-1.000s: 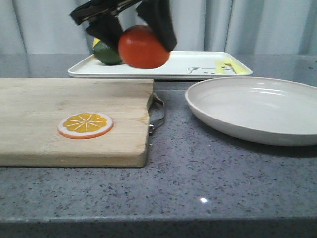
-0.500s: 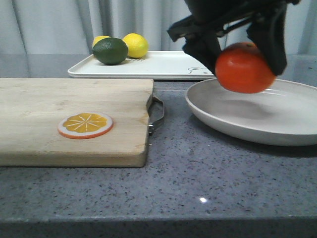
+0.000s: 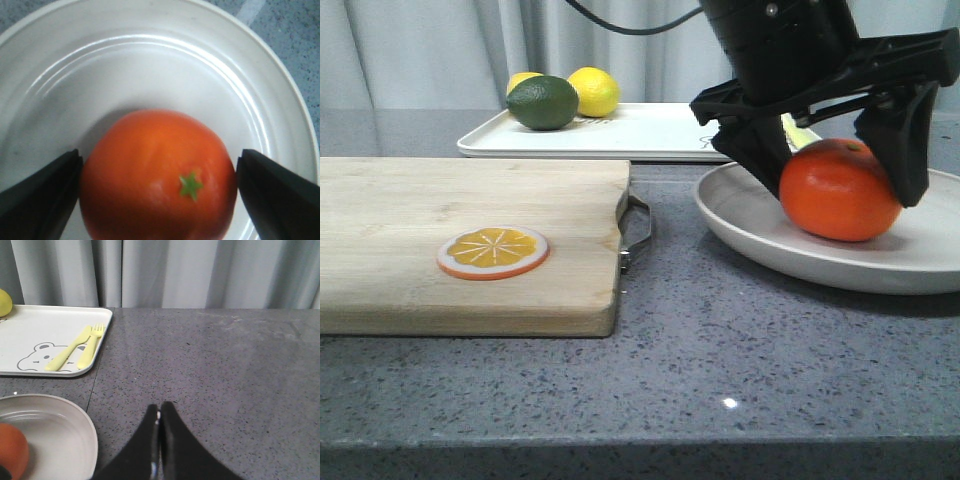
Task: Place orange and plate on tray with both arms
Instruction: 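Lift the orange with the left gripper and carry it over the white plate, then open the left gripper to release the orange on the plate and withdraw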
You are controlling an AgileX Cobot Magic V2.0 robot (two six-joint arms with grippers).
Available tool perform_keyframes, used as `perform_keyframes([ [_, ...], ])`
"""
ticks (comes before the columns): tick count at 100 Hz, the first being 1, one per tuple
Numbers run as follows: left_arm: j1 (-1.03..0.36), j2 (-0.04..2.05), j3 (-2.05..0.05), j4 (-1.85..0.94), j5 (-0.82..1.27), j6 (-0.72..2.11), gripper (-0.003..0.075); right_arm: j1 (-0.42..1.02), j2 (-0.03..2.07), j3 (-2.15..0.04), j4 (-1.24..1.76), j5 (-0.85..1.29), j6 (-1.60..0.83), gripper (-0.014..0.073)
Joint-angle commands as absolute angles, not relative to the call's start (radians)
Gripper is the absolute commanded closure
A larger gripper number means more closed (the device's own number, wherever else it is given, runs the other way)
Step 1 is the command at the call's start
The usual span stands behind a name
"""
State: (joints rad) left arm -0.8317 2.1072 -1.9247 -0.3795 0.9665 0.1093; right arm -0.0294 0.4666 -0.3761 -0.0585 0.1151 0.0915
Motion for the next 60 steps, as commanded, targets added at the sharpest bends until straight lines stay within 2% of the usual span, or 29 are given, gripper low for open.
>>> perform_keyframes([
  [1,-0.836,2.045,-1.957,-0.412,0.922,0.116,0.0089,-0.028,0.478,-0.407,-0.059,0.040,0.094,0.0650],
  [25,-0.832,2.045,-1.986,-0.410,0.943,0.116,0.0089,-0.028,0.478,-0.407,-0.059,0.047,0.094,0.0650],
  [44,-0.817,2.045,-2.089,-0.410,1.053,0.099,0.0097,-0.027,0.478,-0.407,-0.059,0.056,0.094,0.0650],
  [54,-0.811,2.038,-2.104,-0.407,1.072,0.099,0.0138,-0.027,0.478,-0.407,-0.059,0.056,0.094,0.0650],
  [60,-0.806,2.031,-2.104,-0.405,1.084,0.097,0.0207,-0.027,0.478,-0.407,-0.059,0.056,0.094,0.0650],
])
